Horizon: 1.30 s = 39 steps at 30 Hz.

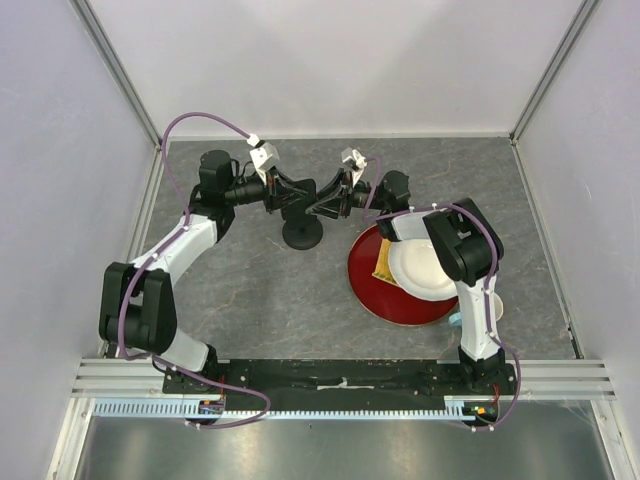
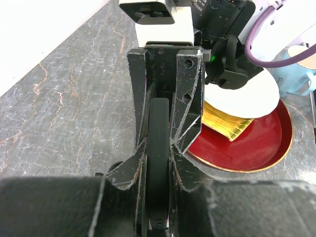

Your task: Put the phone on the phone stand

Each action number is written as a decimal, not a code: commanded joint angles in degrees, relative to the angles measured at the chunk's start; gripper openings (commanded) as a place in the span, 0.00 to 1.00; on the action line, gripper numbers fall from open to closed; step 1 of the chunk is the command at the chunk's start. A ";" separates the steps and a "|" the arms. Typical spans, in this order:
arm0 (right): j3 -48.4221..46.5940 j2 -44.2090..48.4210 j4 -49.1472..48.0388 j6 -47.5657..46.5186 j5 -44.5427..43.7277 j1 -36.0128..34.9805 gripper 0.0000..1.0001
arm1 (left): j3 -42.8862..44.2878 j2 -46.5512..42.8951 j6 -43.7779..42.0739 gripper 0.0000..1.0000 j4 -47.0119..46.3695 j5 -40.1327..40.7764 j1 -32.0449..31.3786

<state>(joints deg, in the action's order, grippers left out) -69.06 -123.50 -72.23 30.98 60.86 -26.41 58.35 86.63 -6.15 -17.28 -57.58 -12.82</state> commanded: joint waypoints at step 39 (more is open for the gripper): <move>9.29 7.05 0.68 -12.52 -25.62 -3.21 0.00 | -5.35 1.35 13.97 0.65 -26.84 6.69 1.13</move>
<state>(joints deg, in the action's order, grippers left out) -57.25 -115.59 -70.65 18.68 35.70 -31.14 53.93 89.54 3.07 -38.15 -51.07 -12.53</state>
